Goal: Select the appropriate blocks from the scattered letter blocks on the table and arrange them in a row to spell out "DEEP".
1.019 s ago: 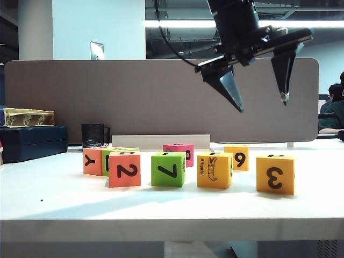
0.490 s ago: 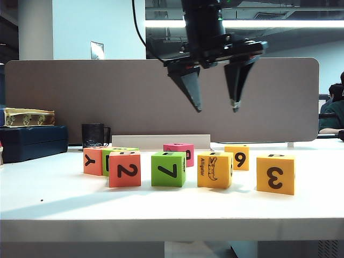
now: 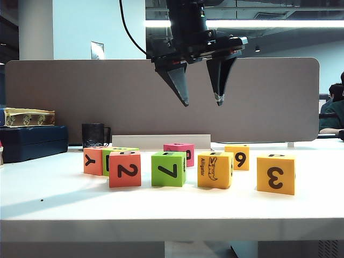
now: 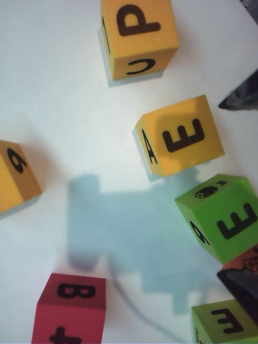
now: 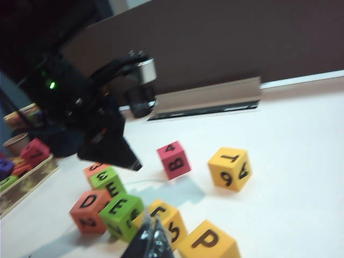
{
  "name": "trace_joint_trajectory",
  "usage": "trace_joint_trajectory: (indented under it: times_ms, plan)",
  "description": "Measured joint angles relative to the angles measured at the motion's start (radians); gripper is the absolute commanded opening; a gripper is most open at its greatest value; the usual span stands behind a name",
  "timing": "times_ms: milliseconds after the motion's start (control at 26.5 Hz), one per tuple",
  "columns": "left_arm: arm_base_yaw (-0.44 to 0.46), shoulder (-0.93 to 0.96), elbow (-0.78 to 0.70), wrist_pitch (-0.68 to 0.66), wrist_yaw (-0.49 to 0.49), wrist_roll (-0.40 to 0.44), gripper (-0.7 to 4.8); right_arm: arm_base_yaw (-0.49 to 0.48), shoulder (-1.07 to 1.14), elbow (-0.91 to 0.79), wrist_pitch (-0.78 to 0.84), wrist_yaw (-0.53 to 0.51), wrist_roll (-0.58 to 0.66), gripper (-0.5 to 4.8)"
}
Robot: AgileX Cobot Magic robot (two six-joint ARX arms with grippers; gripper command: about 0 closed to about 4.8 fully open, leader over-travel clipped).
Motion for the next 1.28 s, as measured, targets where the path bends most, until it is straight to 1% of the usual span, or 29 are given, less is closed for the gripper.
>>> trace_joint_trajectory:
  times_ms: [151,415,528,868,1056,1170,1283]
  plan:
    - [0.012,0.0,-0.001,0.001,0.003,0.003,3.71,0.0,0.012,0.047,-0.038,0.03,0.0,-0.05]
    - [0.019,0.0,-0.001,0.0,0.003,0.007,3.71,0.0,0.093,0.116,-0.074,0.048,-0.003,-0.04]
    - [0.018,0.0,-0.001,0.0,0.003,0.018,3.71,0.0,0.141,0.141,-0.076,0.049,-0.006,-0.04]
    - [0.028,-0.006,-0.001,-0.008,0.003,0.026,3.71,0.0,0.255,0.212,-0.124,0.05,-0.078,0.04]
    - [0.037,-0.02,-0.001,-0.024,0.003,0.044,3.71,0.0,0.334,0.238,-0.126,0.051,-0.084,0.05]
    - [0.052,-0.034,-0.001,-0.027,0.003,0.044,3.71,0.001,0.385,0.253,-0.126,0.051,-0.084,0.23]
    - [0.071,-0.055,-0.001,-0.029,0.004,0.044,3.71,0.001,0.423,0.262,-0.131,0.049,-0.084,0.23]
